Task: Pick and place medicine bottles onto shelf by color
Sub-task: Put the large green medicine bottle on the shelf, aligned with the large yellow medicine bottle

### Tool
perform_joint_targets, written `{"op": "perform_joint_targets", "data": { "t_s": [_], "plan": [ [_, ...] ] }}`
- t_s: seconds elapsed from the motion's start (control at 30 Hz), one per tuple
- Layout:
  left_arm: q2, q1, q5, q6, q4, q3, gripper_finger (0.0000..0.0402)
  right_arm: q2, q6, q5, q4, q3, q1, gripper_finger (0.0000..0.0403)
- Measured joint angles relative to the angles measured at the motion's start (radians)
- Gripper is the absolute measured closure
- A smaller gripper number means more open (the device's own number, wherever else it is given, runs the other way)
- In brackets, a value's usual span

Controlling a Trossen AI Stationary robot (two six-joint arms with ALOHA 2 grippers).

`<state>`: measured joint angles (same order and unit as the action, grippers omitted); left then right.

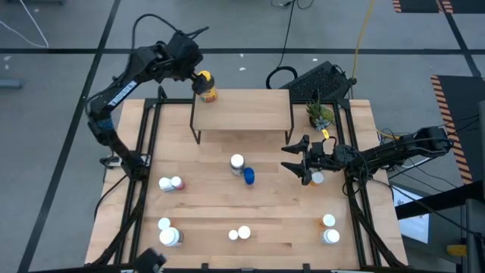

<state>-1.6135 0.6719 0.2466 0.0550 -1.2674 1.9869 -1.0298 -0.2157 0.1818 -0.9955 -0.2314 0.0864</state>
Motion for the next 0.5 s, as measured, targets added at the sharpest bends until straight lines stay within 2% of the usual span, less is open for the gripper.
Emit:
{"op": "perform_joint_targets", "data": {
  "t_s": [0.17, 0.23, 0.37, 0.5],
  "plan": [
    [0.110, -0.092, 0.000, -0.095, -0.135, -0.017, 0.0057, 0.000, 0.024, -0.008, -0.002, 0.000, 0.000, 0.0122],
    [0.169, -0.147, 0.011, -0.138, -0.154, -0.063, 0.0057, 0.000, 0.035, -0.053, -0.004, 0.000, 0.000, 0.0122],
    [0.306, -0.296, 0.061, -0.261, -0.091, -0.232, 0.0057, 0.000, 0.049, -0.134, -0.024, 0.000, 0.001, 0.0122],
    [0.428, -0.470, 0.106, -0.378, 0.043, -0.460, 0.0057, 0.000, 0.047, -0.178, -0.025, 0.000, 0.004, 0.0122]
  ]
}}
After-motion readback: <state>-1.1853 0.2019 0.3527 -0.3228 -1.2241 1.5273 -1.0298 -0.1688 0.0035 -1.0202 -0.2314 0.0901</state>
